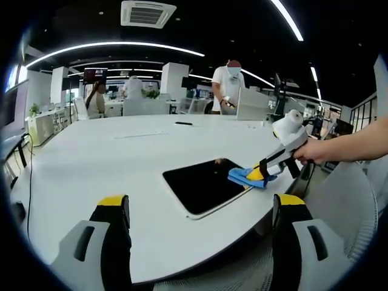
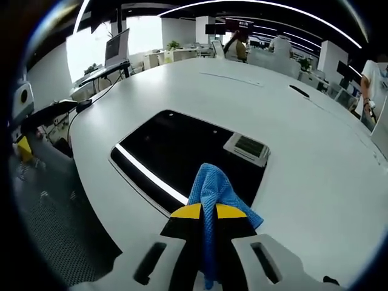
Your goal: Wipe the mirror surface with the cleaning cloth until all visible marks leave the cleaned area.
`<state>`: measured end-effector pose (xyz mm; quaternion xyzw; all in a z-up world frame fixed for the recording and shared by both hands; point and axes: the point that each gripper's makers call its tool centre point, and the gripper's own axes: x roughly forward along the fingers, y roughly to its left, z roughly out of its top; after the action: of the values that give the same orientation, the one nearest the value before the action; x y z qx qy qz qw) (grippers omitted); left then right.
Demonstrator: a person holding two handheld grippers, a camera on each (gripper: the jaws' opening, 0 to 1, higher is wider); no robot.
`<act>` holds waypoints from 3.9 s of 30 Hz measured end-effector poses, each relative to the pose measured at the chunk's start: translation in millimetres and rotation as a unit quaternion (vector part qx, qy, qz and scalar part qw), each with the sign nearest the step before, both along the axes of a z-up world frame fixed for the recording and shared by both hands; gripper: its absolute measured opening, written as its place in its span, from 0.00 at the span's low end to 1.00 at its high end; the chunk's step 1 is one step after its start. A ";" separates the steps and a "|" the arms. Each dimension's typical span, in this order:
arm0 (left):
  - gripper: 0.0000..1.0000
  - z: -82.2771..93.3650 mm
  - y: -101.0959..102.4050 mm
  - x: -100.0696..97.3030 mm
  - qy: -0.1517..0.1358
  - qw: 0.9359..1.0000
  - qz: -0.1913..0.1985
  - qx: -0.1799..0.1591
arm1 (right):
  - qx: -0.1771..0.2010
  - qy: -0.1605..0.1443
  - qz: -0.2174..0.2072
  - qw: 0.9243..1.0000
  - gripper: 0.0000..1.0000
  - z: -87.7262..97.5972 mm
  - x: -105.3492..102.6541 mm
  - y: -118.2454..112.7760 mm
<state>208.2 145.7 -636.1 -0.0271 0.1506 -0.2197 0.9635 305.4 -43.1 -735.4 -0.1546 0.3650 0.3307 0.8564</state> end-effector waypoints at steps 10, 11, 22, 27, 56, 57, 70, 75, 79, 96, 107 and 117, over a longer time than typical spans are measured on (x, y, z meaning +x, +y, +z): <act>0.97 -0.2 -0.1 0.1 0.000 1.000 0.000 0.000 | 0.005 0.003 0.029 1.000 0.01 -2.8 -1.5 28.5; 0.97 -0.1 -0.1 0.1 0.000 1.000 0.000 0.000 | 0.007 0.004 0.031 1.000 0.01 -2.8 -2.1 30.8; 0.97 -1.1 -0.4 -0.2 0.004 1.000 -0.002 0.001 | 0.011 0.003 0.065 0.998 0.01 -1.7 -11.9 64.1; 0.97 -1.2 -0.7 -0.2 0.004 1.000 -0.003 0.001 | 0.014 0.002 0.074 0.997 0.01 -1.2 -15.0 75.1; 0.96 -1.0 -0.2 -0.3 0.004 1.000 -0.003 0.000 | 0.046 0.014 0.128 0.991 0.01 0.7 -35.9 155.7; 0.96 -1.0 -0.3 -0.3 0.004 1.000 -0.003 0.001 | 0.044 0.013 0.132 0.990 0.01 0.8 -36.4 157.3; 0.98 -0.8 0.3 0.1 0.003 1.000 -0.002 0.000 | 0.050 0.024 0.140 0.989 0.01 1.3 -40.7 176.2; 0.98 0.1 0.9 0.8 0.000 1.000 0.000 -0.001 | 0.047 0.023 0.145 0.988 0.01 0.7 -40.2 175.5; 0.98 0.1 0.8 0.9 0.001 1.000 0.000 -0.001 | 0.043 0.019 0.150 0.988 0.01 0.4 -40.3 175.5; 0.99 0.7 1.3 1.4 -0.002 1.000 0.002 -0.001 | 0.040 -0.009 0.163 0.986 0.01 -0.1 -41.2 174.8; 0.99 0.7 1.3 1.3 -0.001 1.000 0.002 -0.002 | 0.041 -0.011 0.171 0.984 0.01 1.0 -41.3 175.5; 0.99 0.5 0.8 0.8 0.000 1.000 0.001 -0.002 | 0.047 -0.013 0.168 0.985 0.01 1.1 -28.7 177.0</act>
<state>209.1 146.5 -635.6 -0.0294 0.1498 -0.2188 0.9638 276.7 133.9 -734.3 -0.1773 0.3066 0.4850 0.7996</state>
